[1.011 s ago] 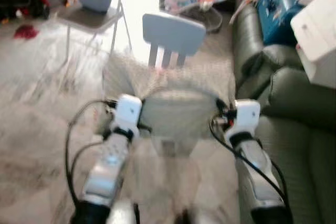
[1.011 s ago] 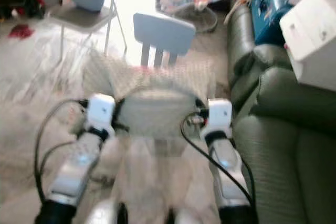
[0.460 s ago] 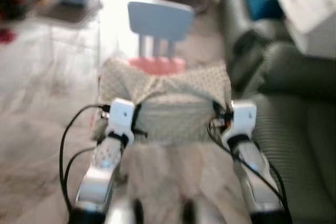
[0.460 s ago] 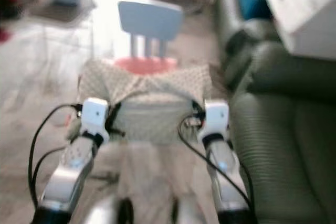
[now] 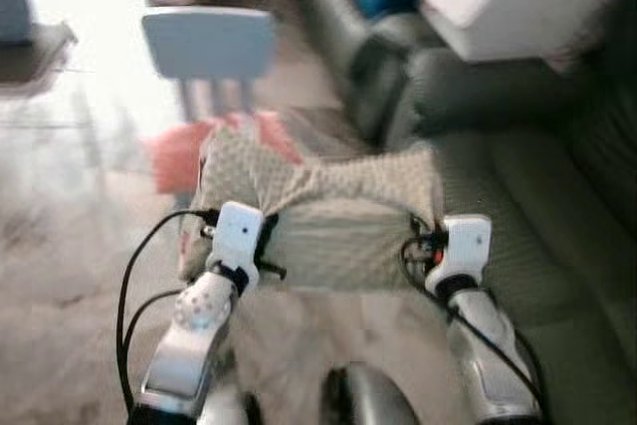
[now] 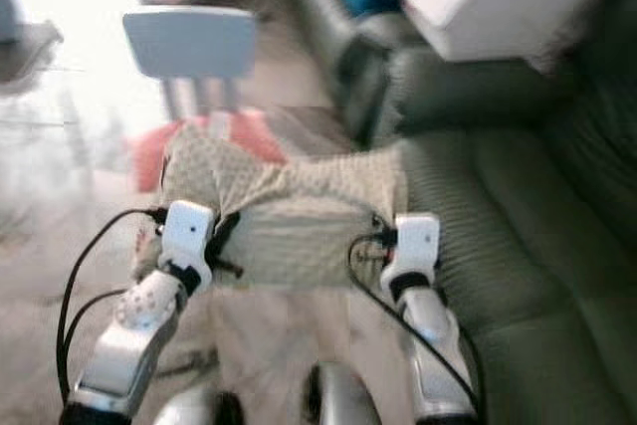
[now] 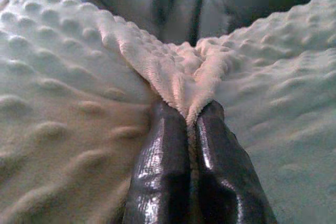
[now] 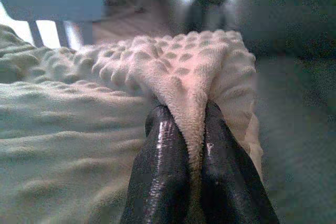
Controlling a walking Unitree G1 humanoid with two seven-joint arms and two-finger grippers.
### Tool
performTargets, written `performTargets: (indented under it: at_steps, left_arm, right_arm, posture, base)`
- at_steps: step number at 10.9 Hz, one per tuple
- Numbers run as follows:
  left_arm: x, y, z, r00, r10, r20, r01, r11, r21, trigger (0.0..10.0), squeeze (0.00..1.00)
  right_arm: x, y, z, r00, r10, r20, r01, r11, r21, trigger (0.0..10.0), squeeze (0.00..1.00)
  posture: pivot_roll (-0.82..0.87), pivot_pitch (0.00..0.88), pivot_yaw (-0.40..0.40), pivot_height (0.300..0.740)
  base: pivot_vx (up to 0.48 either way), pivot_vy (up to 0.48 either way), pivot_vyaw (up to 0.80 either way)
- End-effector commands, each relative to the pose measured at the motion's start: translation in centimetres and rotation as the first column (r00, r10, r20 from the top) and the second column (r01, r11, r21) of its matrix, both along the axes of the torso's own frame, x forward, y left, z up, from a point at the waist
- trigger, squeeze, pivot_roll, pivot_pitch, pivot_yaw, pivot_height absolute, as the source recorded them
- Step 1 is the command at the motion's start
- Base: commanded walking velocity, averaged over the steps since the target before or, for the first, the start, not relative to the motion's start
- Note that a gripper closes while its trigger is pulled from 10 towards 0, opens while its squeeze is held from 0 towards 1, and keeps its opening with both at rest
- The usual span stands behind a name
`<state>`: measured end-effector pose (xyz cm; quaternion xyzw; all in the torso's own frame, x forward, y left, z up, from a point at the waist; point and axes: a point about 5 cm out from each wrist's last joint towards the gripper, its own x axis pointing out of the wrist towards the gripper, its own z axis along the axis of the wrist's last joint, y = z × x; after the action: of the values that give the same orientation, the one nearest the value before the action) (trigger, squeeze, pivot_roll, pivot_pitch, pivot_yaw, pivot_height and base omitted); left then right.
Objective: Move the pillow to the sofa
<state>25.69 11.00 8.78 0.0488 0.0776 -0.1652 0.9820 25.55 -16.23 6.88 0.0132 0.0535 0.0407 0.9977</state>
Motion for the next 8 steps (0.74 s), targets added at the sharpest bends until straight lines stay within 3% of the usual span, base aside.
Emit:
performTargets:
  at_steps: [1, 3, 8]
  left_arm:
    - [0.5, 0.0, 0.9, 0.999, 0.011, 0.05, -0.011, 1.0, 0.005, 10.0, 0.0]
    - [1.2, -0.1, 1.8, 0.996, 0.031, 0.088, -0.031, 0.999, -0.01, 10.0, 0.0]
    - [1.0, -0.4, 1.9, 0.996, 0.011, 0.088, -0.007, 0.999, -0.045, 10.0, 0.0]
  right_arm:
    - [0.1, -1.4, 0.6, 0.998, -0.065, 0.026, 0.065, 0.998, -0.012, 10.0, 0.0]
    - [0.9, -0.7, 1.3, 0.997, -0.053, 0.052, 0.054, 0.999, -0.009, 10.0, 0.0]
    - [1.2, -0.9, 1.3, 0.997, -0.059, 0.049, 0.06, 0.998, -0.017, 10.0, 0.0]
  posture:
    - [-0.03, 0.146, -0.026, 0.74]
    - [-0.03, 0.15, -0.037, 0.74]
    - [-0.03, 0.156, -0.045, 0.74]
  base:
    - [0.0, 0.379, -0.8]
    - [0.0, 0.0, -0.8]
    - [0.0, 0.0, -0.8]
